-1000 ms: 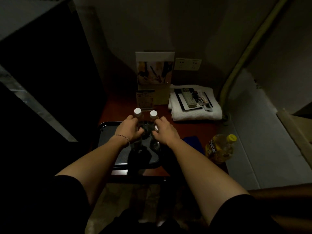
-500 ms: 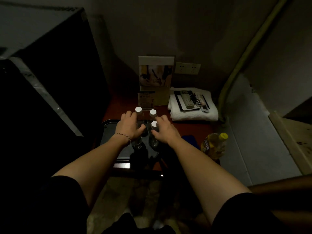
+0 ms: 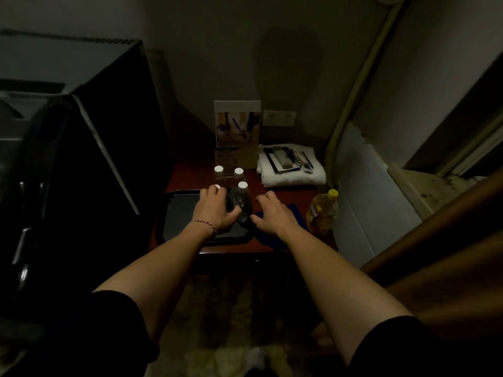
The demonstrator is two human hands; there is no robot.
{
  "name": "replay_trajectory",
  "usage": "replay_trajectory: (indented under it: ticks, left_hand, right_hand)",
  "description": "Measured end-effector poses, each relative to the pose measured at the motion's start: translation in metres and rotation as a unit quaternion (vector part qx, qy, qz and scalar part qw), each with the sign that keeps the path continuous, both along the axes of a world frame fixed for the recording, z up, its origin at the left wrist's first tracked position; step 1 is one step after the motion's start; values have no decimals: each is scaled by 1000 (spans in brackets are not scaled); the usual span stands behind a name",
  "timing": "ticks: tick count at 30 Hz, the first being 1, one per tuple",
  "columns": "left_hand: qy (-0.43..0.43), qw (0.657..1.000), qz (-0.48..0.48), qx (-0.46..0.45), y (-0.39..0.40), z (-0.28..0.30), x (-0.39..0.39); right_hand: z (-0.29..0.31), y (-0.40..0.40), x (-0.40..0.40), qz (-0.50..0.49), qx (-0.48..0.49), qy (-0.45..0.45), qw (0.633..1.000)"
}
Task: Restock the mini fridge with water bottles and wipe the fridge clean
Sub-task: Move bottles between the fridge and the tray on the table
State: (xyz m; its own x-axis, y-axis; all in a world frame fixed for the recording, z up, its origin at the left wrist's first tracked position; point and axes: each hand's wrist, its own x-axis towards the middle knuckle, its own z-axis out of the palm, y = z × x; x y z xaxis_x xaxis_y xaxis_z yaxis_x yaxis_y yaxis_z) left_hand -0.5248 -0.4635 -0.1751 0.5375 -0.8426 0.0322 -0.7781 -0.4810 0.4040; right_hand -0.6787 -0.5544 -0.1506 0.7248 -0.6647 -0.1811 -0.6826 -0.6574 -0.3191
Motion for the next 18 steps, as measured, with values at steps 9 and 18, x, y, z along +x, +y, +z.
replay_trajectory:
  ticks: [9, 18]
  left_hand:
    - [-7, 991, -127, 36, 109, 10, -69]
    - [2, 985, -171, 33, 203, 17, -105]
  right_hand:
    - [2, 141, -79, -104, -36, 27, 994]
    - [11, 251, -130, -135, -35, 42, 989]
